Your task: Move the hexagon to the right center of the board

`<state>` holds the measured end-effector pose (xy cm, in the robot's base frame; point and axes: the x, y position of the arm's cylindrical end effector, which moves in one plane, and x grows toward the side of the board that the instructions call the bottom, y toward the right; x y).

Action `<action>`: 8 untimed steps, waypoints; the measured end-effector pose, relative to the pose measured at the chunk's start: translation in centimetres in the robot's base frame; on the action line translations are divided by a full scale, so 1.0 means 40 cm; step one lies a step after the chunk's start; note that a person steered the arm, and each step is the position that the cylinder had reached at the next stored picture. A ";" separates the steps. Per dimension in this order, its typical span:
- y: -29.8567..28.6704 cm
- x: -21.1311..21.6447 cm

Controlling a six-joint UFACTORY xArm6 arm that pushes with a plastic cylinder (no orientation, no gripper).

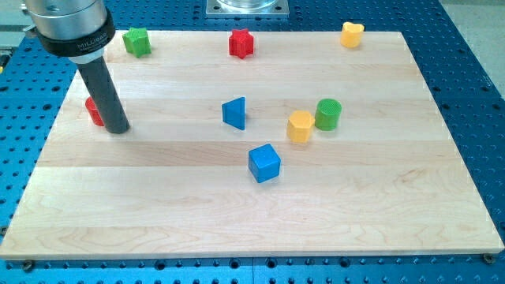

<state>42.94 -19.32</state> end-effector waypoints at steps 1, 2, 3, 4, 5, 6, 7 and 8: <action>0.101 -0.060; 0.007 -0.067; -0.015 -0.058; -0.015 -0.057; 0.111 -0.121; 0.406 -0.139; 0.612 -0.128; 0.570 -0.119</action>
<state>38.20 3.48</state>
